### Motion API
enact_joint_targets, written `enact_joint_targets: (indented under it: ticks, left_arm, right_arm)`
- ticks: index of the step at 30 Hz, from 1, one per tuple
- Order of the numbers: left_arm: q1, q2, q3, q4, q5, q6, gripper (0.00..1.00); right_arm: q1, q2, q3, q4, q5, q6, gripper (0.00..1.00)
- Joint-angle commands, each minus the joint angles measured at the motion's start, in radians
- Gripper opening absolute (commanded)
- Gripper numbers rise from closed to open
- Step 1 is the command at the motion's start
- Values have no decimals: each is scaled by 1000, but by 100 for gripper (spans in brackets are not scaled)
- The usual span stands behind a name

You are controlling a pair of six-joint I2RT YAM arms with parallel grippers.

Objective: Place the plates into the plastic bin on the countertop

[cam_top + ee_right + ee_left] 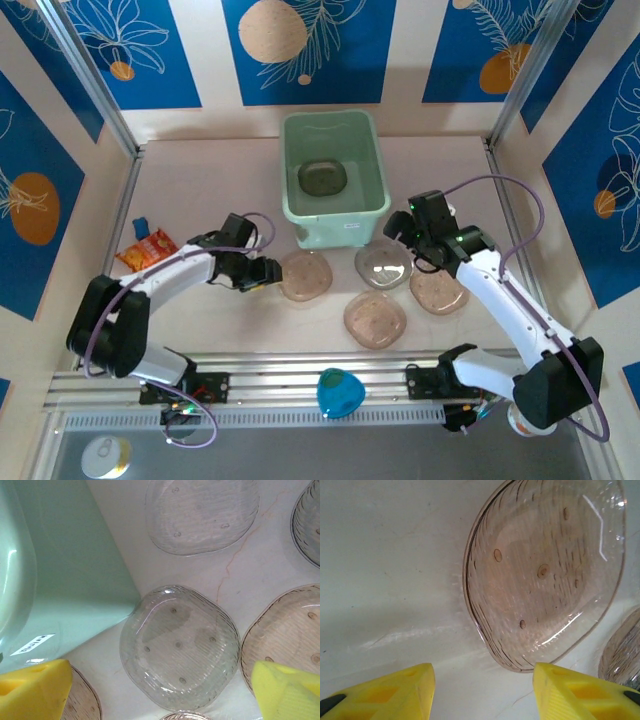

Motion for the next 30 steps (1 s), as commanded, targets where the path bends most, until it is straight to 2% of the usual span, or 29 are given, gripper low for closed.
enact_joint_targets:
  ticks: [1,18,26,30]
  left_arm:
    - [-11,34,13,21,35,-28,55]
    - [-41,141,97,14,16,-39,54]
    - [-49,221,150,-38,-27,-46,43]
    - [-56,259,175,-50,-31,-47,33]
  right_arm:
    - [5,-36,-32,13,-15,-20,92]
    - [-10,-67,-78,37,-5,-18,91]
    - [-14,-101,-105,39,13,-20,90]
    - [-26,-115,-131,46,17,-15,90]
